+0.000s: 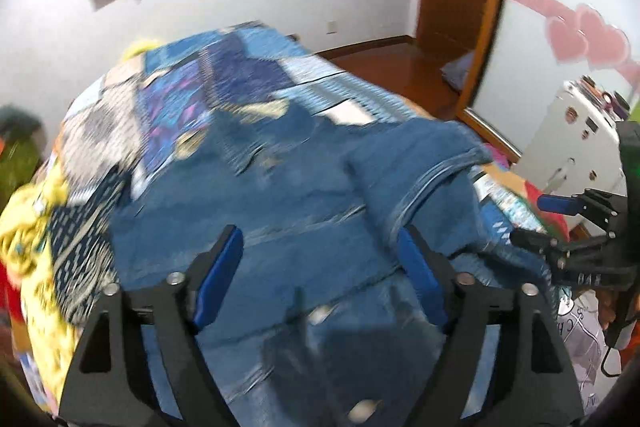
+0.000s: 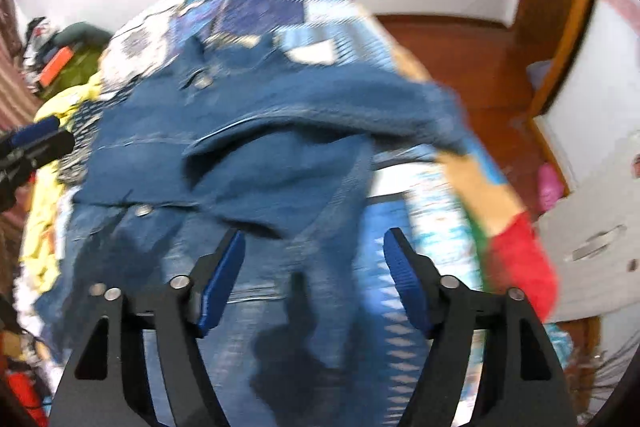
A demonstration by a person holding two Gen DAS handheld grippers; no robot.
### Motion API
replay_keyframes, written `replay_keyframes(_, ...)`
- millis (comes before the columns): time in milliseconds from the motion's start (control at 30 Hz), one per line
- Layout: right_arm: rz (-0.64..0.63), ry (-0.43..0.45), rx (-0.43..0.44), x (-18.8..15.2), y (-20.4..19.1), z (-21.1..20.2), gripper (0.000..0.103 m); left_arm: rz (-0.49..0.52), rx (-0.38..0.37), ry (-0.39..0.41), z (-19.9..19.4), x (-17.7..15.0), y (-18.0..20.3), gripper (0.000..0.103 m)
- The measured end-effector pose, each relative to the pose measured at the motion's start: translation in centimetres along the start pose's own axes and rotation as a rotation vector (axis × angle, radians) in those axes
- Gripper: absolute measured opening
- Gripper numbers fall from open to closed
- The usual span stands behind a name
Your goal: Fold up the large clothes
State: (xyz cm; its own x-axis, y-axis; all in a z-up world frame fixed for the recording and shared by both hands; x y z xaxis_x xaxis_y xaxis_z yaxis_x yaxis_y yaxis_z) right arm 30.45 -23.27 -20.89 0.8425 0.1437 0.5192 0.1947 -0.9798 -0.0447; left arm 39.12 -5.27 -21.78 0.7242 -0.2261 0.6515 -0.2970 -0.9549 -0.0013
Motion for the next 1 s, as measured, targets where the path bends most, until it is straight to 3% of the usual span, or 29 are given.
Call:
replay_keyframes(167, 0.027, 0.0, -0.009, -0.1, 1.7, 1.0, 0.073, 0.143, 0.03, -0.047, 5.0, 2.5, 4.3, 0.081)
replay_keyframes(333, 0.047, -0.064, -0.014, -1.0, 2.7, 3.5, 0.073, 0.264, 0.003, -0.133, 10.2, 2.8, 8.2, 0.081)
replay_keyframes(500, 0.042, -0.112, 0.013, -2.2, 2.4, 5.3, 0.074, 0.301, 0.019, -0.223, 15.0, 1.8, 9.1, 0.081)
replay_keyframes(600, 0.036, -0.138, 0.015, -3.0, 2.3, 6.6, 0.074, 0.278, 0.025, -0.227, 16.7, 2.2, 8.9, 0.081)
replay_keyframes(800, -0.038, -0.094, -0.039, -3.5, 2.1, 6.7, 0.082, 0.229, -0.048, -0.137, 14.9, 3.9, 9.8, 0.052)
replay_keyframes(867, -0.035, -0.091, -0.035, -3.7, 2.1, 6.6, 0.083, 0.229, -0.02, -0.086, 13.7, 4.8, 9.6, 0.021)
replay_keyframes(1000, -0.056, -0.087, -0.05, -4.1, 1.9, 6.4, 0.083, 0.162, 0.022, -0.035, 11.6, 7.0, 6.7, 0.012)
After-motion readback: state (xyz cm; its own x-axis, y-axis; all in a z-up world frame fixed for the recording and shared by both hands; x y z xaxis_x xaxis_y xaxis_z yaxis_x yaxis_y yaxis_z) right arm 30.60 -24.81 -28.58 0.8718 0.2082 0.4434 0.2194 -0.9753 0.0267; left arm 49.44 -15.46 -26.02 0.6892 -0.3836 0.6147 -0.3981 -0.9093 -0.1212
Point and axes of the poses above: each gripper's, at about its wrist camera, not at the fingertips, and z roughly the way its jaws point, y to its right, x to its top, the point moved 10 cm from there along z, roughly the way its jaws point, and after that the axes turned 3 degrees about -x, right-handed, at the moved point
